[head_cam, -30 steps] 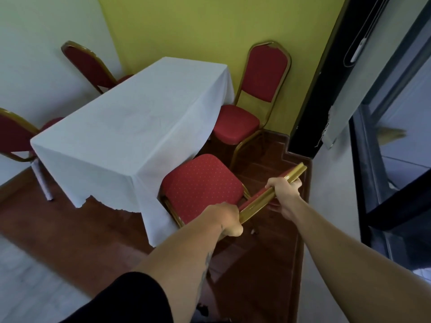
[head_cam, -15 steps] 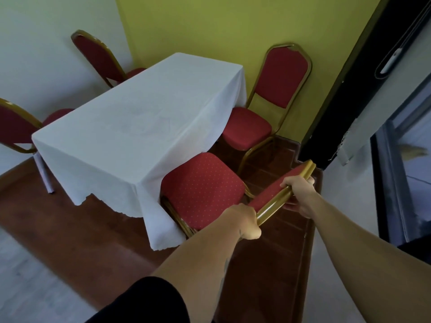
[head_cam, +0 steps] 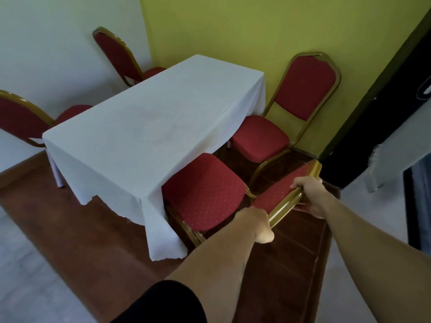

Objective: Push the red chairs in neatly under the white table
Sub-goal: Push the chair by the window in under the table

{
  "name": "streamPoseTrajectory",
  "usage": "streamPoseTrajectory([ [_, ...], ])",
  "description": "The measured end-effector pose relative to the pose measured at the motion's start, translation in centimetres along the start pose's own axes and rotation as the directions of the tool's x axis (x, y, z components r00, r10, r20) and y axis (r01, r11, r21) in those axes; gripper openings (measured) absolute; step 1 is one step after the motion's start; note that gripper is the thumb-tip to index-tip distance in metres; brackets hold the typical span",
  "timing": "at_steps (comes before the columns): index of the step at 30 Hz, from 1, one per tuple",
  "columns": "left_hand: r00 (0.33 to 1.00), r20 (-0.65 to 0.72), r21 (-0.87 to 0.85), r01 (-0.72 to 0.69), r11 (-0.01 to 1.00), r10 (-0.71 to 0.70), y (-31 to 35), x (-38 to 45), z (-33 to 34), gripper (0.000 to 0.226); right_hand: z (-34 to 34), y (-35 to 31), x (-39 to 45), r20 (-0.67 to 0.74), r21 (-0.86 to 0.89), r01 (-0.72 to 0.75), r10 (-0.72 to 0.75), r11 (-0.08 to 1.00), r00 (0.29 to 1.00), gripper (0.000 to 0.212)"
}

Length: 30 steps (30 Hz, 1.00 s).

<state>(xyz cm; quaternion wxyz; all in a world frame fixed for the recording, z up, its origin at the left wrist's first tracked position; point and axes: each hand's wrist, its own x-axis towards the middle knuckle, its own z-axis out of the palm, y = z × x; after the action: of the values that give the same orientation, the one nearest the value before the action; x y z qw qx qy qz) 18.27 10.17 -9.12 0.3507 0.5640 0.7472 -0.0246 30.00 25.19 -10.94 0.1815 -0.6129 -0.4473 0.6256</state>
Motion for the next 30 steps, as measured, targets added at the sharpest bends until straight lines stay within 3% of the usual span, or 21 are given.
streamPoseTrajectory([
  [12, 0.981, -0.049, -0.155, 0.178, 0.972, -0.188, 1.2, 6.4, -4.4, 0.049, 1.5, -6.8, 8.3, 0.133, -0.081, 0.015, -0.004, 0.997, 0.991, 0.081],
  [15, 0.968, -0.052, -0.213, 0.23, 0.95, -0.246, 1.4, 7.9, -5.5, 0.049, 2.3, -8.4, 9.5, 0.138, -0.067, 0.048, -0.038, 0.997, 0.99, 0.076],
  [21, 0.937, -0.028, -0.303, 0.325, 0.896, -0.349, 0.3, 9.8, -6.6, 0.046, 4.2, -10.0, 10.9, 0.121, -0.028, 0.113, -0.109, 0.993, 0.987, 0.085],
  [30, 0.898, 0.04, -0.371, 0.421, 0.828, -0.438, -3.1, 11.6, -6.9, 0.074, 6.3, -10.2, 11.3, 0.149, -0.041, 0.137, -0.129, 0.99, 0.98, 0.095],
])
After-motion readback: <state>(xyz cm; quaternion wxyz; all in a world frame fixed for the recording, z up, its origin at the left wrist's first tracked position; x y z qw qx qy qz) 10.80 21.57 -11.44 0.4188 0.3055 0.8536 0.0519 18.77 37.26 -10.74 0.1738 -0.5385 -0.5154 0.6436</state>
